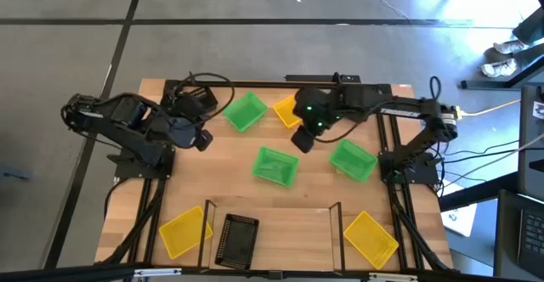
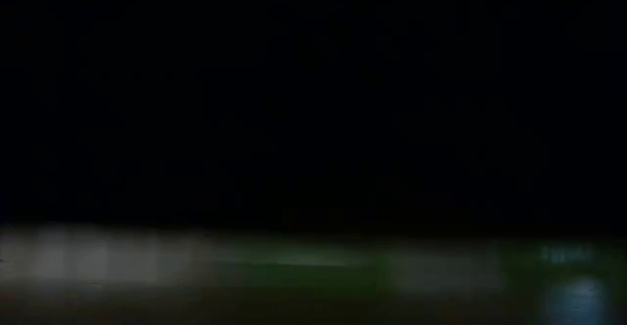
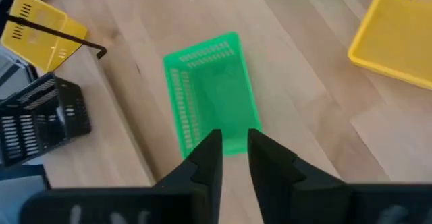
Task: Stack baskets on shelf by color
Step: Put the bottom left green basket on the shelf
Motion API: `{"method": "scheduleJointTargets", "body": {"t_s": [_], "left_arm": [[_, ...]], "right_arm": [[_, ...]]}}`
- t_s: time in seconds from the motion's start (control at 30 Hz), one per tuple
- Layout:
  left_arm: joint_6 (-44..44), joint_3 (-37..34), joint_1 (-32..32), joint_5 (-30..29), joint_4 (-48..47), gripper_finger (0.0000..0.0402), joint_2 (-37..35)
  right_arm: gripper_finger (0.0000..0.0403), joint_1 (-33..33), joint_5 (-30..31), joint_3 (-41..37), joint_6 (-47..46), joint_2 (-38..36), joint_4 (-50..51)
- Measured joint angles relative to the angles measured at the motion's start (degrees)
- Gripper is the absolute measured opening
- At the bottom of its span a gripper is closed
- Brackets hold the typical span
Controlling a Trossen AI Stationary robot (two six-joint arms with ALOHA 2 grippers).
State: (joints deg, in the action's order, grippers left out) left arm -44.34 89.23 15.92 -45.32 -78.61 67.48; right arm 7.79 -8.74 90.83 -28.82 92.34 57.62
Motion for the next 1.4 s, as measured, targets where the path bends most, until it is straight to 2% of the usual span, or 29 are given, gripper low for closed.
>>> {"method": "scheduleJointTargets", "body": {"t_s": [0.2, 0.4, 0.67, 1.13, 1.4], "left_arm": [[0.0, 0.0, 0.0, 0.2, -0.35, 0.0071, -0.31], [0.0, 0.0, 0.0, 0.24, -0.33, 0.0071, -0.26], [-0.09, 0.0, 0.0, 0.22, -0.31, 0.0071, -0.26], [-0.22, 0.0, 0.0, 0.22, -0.26, 0.0071, -0.24], [-0.22, 0.0, 0.0, 0.22, -0.26, 0.0071, -0.24]], "right_arm": [[0.0102, 1.32, 0.05, 0.0, -2.14, 5.73, -2.45], [0.0105, 2.52, -0.34, 0.0, -2.99, 12.2, -2.91], [0.0106, 2.08, -6.74, 0.0, 0.8, 19.62, -4.28], [0.0106, 1.3, -5.82, 0.0, 4.95, 22.45, -6.03], [0.0106, 0.83, -3.28, -0.02, 5.35, 22.86, -6.24]]}}
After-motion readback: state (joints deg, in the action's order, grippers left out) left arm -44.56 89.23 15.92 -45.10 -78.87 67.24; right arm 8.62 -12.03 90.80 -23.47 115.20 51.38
